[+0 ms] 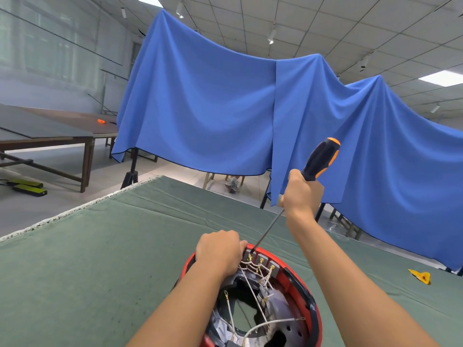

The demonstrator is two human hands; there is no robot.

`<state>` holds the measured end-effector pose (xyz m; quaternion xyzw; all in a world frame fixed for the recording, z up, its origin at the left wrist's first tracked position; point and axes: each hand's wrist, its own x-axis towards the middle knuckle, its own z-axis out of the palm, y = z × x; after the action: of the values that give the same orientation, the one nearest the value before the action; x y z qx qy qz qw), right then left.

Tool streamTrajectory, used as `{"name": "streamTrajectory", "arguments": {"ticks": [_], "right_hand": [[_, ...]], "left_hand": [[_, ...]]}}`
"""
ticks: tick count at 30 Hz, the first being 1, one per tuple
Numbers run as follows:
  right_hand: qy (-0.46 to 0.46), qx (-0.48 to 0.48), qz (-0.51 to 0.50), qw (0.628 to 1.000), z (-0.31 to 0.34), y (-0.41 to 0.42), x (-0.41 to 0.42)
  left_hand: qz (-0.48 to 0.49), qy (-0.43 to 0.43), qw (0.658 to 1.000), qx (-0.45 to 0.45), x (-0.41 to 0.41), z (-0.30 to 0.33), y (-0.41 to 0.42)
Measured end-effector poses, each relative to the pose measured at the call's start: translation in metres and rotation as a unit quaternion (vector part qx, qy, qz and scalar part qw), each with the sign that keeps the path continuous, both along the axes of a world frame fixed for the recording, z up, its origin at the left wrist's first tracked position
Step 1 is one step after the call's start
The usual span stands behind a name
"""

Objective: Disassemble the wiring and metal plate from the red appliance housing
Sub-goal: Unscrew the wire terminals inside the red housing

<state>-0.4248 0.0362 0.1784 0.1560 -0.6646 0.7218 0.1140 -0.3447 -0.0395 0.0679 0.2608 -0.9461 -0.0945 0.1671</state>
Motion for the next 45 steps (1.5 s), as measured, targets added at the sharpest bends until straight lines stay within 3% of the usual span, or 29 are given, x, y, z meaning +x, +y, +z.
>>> {"name": "streamTrajectory", "arguments": {"ticks": [6,11,16,21,26,31,36,41,45], "right_hand": [[-0.049,0.051,-0.009,0.997,-0.016,0.005,-0.005],[-0.075,-0.005,0.008,0.997,-0.024,0.017,-0.003],[-0.03,-0.094,0.025,0.995,-0.003,0.027,0.001],[0.005,-0.1,0.048,0.994,-0.006,0.024,0.009],[0.018,-0.081,0.05,0.995,-0.018,0.02,0.01],[0.006,-0.101,0.058,0.993,-0.019,0.025,0.012],[0.034,-0.155,0.07,0.985,-0.019,0.033,0.018],[0.066,-0.135,0.054,0.987,-0.019,0.037,0.025],[0.09,-0.122,0.046,0.987,-0.017,0.037,0.028]], "left_hand": [[0.002,0.0,1.0,0.008,0.0,-0.001,0.0],[-0.001,-0.003,1.0,0.006,0.001,0.001,0.0],[-0.002,-0.003,1.0,-0.001,0.001,0.001,0.0],[0.0,-0.003,1.0,0.002,0.002,0.001,0.002],[-0.024,0.076,0.996,0.04,0.007,0.002,0.003],[-0.066,0.083,0.994,0.034,0.008,0.004,0.001],[-0.058,0.091,0.993,0.052,0.004,0.005,-0.003],[-0.037,0.087,0.993,0.07,0.003,0.007,-0.003],[0.035,0.066,0.995,0.059,0.006,0.008,-0.003]]}}
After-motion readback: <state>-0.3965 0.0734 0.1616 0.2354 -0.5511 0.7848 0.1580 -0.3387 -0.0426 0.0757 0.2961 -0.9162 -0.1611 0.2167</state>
